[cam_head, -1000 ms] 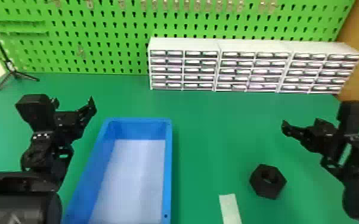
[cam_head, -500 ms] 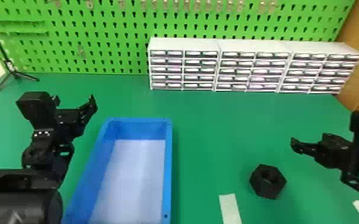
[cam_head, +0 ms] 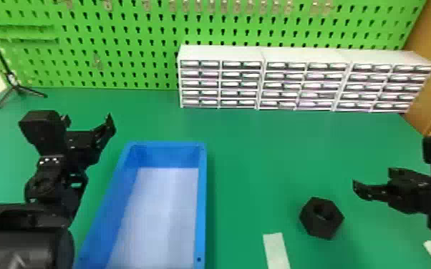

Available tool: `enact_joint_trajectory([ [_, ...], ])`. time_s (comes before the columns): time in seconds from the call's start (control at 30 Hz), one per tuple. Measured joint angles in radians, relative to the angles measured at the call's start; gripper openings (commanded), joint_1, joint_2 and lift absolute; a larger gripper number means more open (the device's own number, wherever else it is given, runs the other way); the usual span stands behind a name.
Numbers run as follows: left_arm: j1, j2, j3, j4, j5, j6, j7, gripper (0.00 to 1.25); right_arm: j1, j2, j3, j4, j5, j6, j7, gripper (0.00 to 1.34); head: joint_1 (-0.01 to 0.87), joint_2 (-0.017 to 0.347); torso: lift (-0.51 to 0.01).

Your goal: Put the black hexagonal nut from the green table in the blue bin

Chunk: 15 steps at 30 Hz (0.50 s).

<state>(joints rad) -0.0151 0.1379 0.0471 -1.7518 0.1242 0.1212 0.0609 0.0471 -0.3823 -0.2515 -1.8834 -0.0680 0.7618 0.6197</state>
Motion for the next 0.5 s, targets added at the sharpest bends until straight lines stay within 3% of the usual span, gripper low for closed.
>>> enact_joint_trajectory([
  [0.27,0.001,0.001,0.010,0.000,-0.009,0.000,-0.014,0.95,0.016,-0.117,0.031,-0.014,-0.010,0.026,0.094,1.23,0.683,0.028,-0.096],
  [0.5,0.001,0.003,0.016,0.000,-0.014,0.000,-0.020,0.95,0.046,-0.188,0.046,-0.014,-0.007,0.028,0.177,1.23,0.683,0.028,-0.096],
])
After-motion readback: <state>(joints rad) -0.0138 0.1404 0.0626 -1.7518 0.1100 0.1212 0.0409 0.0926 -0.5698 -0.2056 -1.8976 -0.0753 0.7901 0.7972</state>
